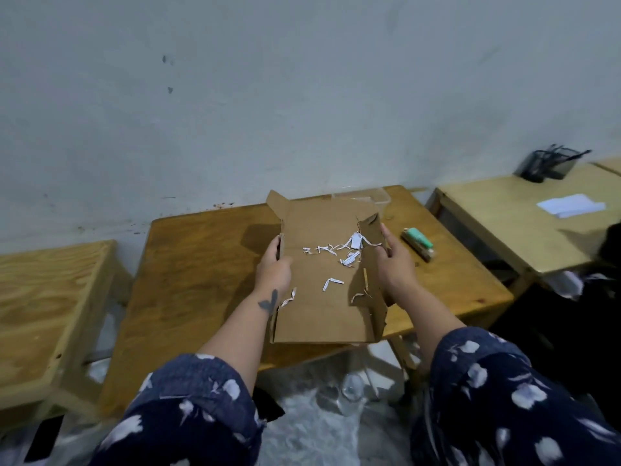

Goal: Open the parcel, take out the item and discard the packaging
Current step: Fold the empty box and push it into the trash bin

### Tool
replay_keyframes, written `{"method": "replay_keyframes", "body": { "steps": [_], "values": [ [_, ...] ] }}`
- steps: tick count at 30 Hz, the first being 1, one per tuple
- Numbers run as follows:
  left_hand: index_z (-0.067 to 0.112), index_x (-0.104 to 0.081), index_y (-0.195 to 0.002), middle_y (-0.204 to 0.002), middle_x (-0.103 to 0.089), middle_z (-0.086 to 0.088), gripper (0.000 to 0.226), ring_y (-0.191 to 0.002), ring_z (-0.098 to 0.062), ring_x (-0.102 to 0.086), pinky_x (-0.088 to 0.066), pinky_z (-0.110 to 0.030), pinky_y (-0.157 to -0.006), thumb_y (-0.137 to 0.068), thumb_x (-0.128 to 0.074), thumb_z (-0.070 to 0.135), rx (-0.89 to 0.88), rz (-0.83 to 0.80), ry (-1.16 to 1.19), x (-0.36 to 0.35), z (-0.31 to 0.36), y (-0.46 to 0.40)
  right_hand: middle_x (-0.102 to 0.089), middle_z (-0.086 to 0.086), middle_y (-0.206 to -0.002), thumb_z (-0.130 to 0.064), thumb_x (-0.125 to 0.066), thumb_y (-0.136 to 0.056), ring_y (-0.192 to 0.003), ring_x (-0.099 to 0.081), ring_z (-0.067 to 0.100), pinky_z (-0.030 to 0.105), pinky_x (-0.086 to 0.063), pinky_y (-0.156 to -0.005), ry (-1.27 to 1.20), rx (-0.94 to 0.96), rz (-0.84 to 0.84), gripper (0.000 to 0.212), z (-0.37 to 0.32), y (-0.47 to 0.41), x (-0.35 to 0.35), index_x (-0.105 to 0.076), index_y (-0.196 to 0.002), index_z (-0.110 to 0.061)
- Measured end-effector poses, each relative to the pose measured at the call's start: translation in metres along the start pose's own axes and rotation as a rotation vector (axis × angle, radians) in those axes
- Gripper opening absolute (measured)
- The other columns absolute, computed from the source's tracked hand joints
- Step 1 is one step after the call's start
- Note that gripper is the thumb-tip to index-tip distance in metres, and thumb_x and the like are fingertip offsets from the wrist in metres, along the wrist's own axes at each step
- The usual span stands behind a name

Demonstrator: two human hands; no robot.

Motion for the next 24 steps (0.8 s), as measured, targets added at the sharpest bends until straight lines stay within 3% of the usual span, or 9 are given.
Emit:
{"method": "replay_keyframes", "body": {
  "steps": [2,6,10,13,15,18,24],
  "values": [
    [0.030,-0.042,-0.140,-0.129,-0.057,0.002,0.056,-0.109,-0.023,-0.059,-0.049,-0.037,-0.093,-0.089,-0.045,0.006,-0.009,-0.019,-0.014,-0.038,-0.002,0.026,-0.050,-0.003,-0.139,-0.017,-0.041,-0.098,-0.097,-0.056,0.015,0.033,-0.051,-0.081,0.021,-0.005,0.023,0.050,0.015,0.011,0.044,-0.034,-0.143,-0.038],
    [0.030,-0.034,-0.145,-0.137,-0.048,0.004,0.063,-0.110,-0.015,-0.051,-0.041,-0.028,-0.093,-0.089,-0.053,0.010,-0.044,-0.080,-0.070,-0.119,-0.010,0.081,-0.058,0.000,-0.132,-0.017,-0.041,-0.096,-0.082,-0.059,0.015,0.027,-0.046,-0.071,0.040,-0.018,0.065,0.051,0.050,0.038,0.135,-0.036,-0.142,-0.038],
    [0.035,-0.025,-0.148,-0.141,-0.039,0.015,0.070,-0.127,-0.007,-0.038,-0.035,-0.026,-0.103,-0.090,-0.054,0.010,-0.090,-0.201,-0.106,-0.196,-0.020,0.132,-0.062,-0.001,-0.125,-0.020,-0.042,-0.094,-0.107,-0.059,0.018,0.029,-0.047,-0.090,0.054,-0.074,0.139,0.050,0.086,0.068,0.220,-0.040,-0.141,-0.036],
    [0.044,-0.024,-0.146,-0.148,-0.037,0.010,0.075,-0.131,-0.016,-0.043,-0.039,-0.037,-0.106,-0.084,-0.057,0.018,-0.083,-0.278,-0.163,-0.244,-0.030,0.160,-0.063,-0.008,-0.113,-0.025,-0.043,-0.092,-0.093,-0.060,0.011,0.025,-0.044,-0.078,0.037,-0.127,0.169,0.049,0.114,0.086,0.269,-0.041,-0.139,-0.042],
    [0.044,-0.025,-0.145,-0.149,-0.037,0.006,0.072,-0.132,-0.020,-0.043,-0.040,-0.032,-0.103,-0.085,-0.054,0.016,-0.099,-0.323,-0.213,-0.272,-0.036,0.170,-0.064,-0.011,-0.111,-0.028,-0.044,-0.091,-0.089,-0.061,0.007,0.025,-0.045,-0.074,0.032,-0.150,0.196,0.050,0.130,0.095,0.297,-0.041,-0.138,-0.044],
    [0.035,-0.027,-0.148,-0.149,-0.039,0.005,0.065,-0.131,-0.019,-0.043,-0.037,-0.023,-0.095,-0.092,-0.049,0.009,-0.136,-0.388,-0.282,-0.311,-0.044,0.179,-0.063,-0.013,-0.119,-0.027,-0.045,-0.089,-0.098,-0.062,0.011,0.030,-0.049,-0.083,0.034,-0.185,0.240,0.052,0.155,0.102,0.328,-0.040,-0.137,-0.046],
    [0.036,-0.031,-0.145,-0.142,-0.048,0.003,0.057,-0.125,-0.020,-0.049,-0.044,-0.032,-0.098,-0.095,-0.051,0.016,-0.127,-0.525,-0.374,-0.376,-0.072,0.180,-0.063,-0.013,-0.121,-0.027,-0.046,-0.087,-0.103,-0.060,0.014,0.032,-0.048,-0.090,0.052,-0.300,0.335,0.055,0.215,0.108,0.365,-0.038,-0.137,-0.048]
  ]
}}
Point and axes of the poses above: each hand's wrist, its own y-axis away from the middle knuckle, its own x-axis out of the back of the hand, z = x × y, the point moved 5 cm from there along -y, towards the middle knuckle
